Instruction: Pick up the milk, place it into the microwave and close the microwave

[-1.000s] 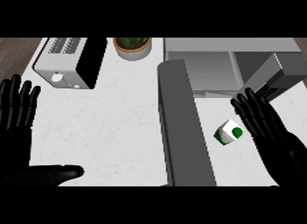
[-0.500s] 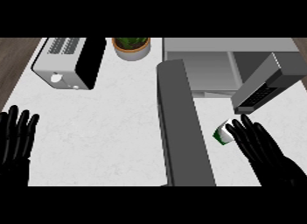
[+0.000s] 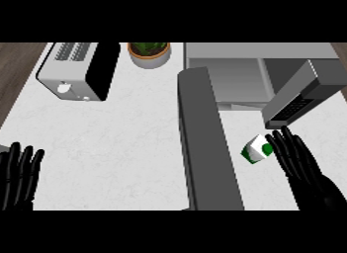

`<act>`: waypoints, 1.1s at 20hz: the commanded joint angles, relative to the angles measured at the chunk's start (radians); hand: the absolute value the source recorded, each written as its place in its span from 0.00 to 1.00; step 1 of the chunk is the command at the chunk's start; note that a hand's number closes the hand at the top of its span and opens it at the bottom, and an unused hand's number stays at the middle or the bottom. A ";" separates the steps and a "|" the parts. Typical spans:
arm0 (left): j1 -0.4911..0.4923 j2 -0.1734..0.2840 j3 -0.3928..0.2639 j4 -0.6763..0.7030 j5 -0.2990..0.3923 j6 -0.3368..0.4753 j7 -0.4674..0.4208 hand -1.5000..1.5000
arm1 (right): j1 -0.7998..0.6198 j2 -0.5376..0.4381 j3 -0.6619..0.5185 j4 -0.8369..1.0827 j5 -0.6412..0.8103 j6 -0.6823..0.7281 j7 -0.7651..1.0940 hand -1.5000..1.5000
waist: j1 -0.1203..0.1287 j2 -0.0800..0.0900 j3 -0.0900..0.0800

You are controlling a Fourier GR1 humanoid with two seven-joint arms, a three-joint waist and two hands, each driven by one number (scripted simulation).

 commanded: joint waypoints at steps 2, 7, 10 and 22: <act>0.086 -0.003 -0.019 -0.023 0.007 -0.021 -0.045 0.00 | -0.071 0.032 -0.052 0.124 0.080 -0.068 -0.079 0.00 | 0.005 0.001 0.000; 0.134 -0.005 -0.069 -0.032 -0.025 0.012 -0.088 0.00 | -0.066 -0.022 -0.137 0.224 0.056 -0.028 -0.153 0.00 | 0.002 0.001 0.000; 0.132 0.020 -0.020 -0.038 0.018 -0.027 -0.065 0.00 | -0.148 0.051 -0.075 0.343 0.146 -0.099 -0.186 0.00 | 0.005 0.002 0.000; 0.188 0.004 -0.020 0.032 0.002 -0.062 -0.204 0.00 | -0.211 -0.023 -0.201 0.617 0.195 -0.125 -0.374 0.00 | 0.005 0.001 0.000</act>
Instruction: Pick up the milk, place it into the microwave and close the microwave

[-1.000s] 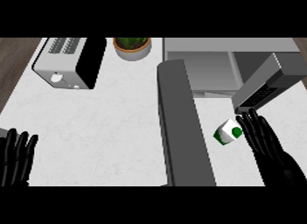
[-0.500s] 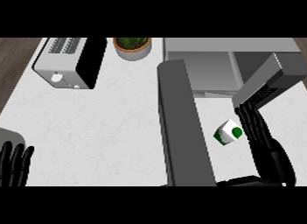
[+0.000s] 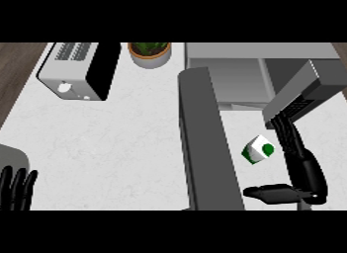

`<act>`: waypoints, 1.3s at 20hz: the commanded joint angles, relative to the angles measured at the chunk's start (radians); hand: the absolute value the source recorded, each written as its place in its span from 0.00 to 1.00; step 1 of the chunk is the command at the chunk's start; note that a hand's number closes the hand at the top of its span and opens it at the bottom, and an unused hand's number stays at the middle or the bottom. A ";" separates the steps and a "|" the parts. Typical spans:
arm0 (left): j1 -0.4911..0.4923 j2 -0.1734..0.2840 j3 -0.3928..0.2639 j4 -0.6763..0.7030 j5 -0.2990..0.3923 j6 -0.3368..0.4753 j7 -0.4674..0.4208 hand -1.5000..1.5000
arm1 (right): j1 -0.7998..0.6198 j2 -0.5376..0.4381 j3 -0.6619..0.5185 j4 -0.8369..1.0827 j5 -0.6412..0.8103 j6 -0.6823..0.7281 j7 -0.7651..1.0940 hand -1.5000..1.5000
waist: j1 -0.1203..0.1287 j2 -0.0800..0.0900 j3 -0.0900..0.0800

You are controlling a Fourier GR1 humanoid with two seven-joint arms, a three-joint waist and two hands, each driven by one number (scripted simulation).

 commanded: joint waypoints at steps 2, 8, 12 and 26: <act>-0.005 -0.015 -0.054 -0.035 -0.026 0.030 0.033 0.00 | -0.114 -0.060 -0.092 0.184 -0.025 0.025 -0.074 0.00 | 0.001 0.001 0.000; 0.003 0.007 -0.007 -0.037 0.001 -0.005 0.038 0.00 | -0.062 -0.111 -0.082 0.300 0.029 0.063 -0.191 0.00 | -0.003 0.000 0.000; 0.077 -0.015 -0.093 -0.028 -0.048 0.022 -0.057 0.00 | -0.152 -0.092 -0.090 0.495 0.065 0.028 -0.283 0.00 | 0.004 0.001 0.000; 0.029 0.037 0.056 -0.003 0.073 -0.029 -0.022 0.00 | -0.435 -0.182 -0.145 1.001 0.133 0.017 -0.437 0.00 | 0.013 0.004 0.001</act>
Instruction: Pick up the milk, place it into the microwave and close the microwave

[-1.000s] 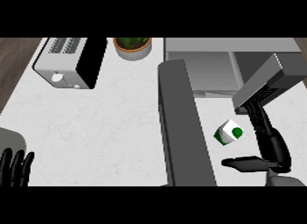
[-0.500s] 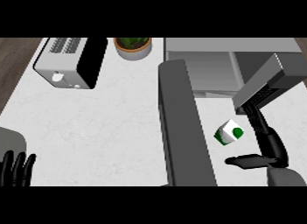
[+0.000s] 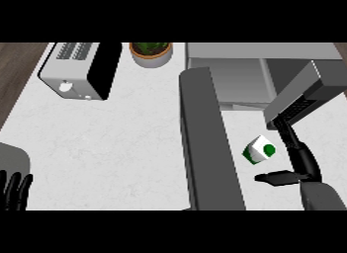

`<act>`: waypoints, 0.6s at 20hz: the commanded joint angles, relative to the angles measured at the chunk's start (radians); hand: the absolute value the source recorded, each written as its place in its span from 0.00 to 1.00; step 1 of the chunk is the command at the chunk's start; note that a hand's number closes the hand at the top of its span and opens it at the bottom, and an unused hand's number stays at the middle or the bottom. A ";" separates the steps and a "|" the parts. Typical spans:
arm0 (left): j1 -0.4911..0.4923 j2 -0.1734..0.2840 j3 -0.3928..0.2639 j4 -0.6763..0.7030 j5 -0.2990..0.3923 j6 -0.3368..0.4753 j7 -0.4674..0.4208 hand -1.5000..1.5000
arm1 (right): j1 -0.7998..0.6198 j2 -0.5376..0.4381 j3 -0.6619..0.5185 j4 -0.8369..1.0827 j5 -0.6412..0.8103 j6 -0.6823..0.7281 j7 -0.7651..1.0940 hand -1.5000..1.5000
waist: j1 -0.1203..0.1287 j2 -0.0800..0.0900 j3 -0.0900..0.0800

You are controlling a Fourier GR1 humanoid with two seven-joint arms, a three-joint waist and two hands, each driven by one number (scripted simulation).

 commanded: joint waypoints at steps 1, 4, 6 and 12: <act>0.001 -0.004 0.018 0.012 -0.001 -0.009 -0.029 0.00 | -0.042 0.004 0.001 0.086 0.002 0.021 -0.025 0.00 | -0.002 -0.001 0.000; 0.075 -0.031 -0.083 0.001 -0.065 -0.007 -0.062 0.00 | -0.115 -0.033 -0.006 0.261 0.035 0.042 -0.111 0.00 | 0.011 0.002 0.001; 0.029 0.010 0.012 0.043 0.016 -0.041 -0.059 0.00 | -0.139 -0.021 -0.011 0.302 0.034 0.033 -0.125 0.00 | 0.008 0.003 0.001; 0.000 0.008 0.037 0.051 0.020 -0.028 -0.062 0.00 | -0.131 -0.040 0.001 0.375 0.037 0.123 -0.189 0.00 | 0.012 0.006 0.002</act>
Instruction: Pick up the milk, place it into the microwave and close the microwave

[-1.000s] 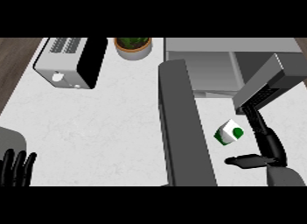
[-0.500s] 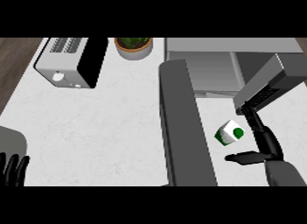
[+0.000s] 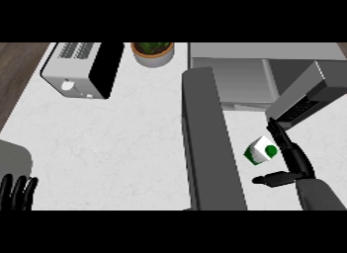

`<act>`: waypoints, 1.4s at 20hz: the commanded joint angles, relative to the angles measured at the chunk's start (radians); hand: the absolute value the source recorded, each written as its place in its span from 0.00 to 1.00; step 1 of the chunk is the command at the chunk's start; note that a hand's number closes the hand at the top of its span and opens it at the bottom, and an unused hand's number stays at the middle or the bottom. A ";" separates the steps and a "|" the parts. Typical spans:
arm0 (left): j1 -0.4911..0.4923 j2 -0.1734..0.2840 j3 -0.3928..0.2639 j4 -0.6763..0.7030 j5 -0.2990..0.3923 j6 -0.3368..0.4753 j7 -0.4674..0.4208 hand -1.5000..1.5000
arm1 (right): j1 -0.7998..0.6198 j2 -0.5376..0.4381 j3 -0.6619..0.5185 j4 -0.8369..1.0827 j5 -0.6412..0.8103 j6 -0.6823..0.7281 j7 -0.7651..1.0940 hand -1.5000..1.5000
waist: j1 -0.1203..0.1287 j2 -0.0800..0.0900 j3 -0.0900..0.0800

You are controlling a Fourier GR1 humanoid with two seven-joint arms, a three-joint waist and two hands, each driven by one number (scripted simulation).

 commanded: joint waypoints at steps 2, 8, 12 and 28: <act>-0.017 0.015 0.035 0.026 0.027 -0.021 -0.017 0.00 | -0.053 0.014 -0.012 0.076 -0.001 0.030 -0.097 0.00 | 0.000 0.000 0.000; 0.032 -0.018 -0.041 0.015 -0.015 -0.014 -0.030 0.00 | -0.023 0.016 -0.030 0.095 -0.019 0.052 -0.176 0.00 | 0.010 0.003 0.002; 0.004 -0.002 0.004 0.051 0.010 -0.020 -0.044 0.00 | -0.040 0.039 -0.057 0.091 -0.070 0.150 -0.149 1.00 | 0.010 0.004 0.002; -0.001 -0.010 0.035 0.014 0.012 0.009 -0.010 0.00 | -0.046 0.078 0.001 -0.037 -0.143 0.370 -0.042 1.00 | -0.015 -0.005 -0.001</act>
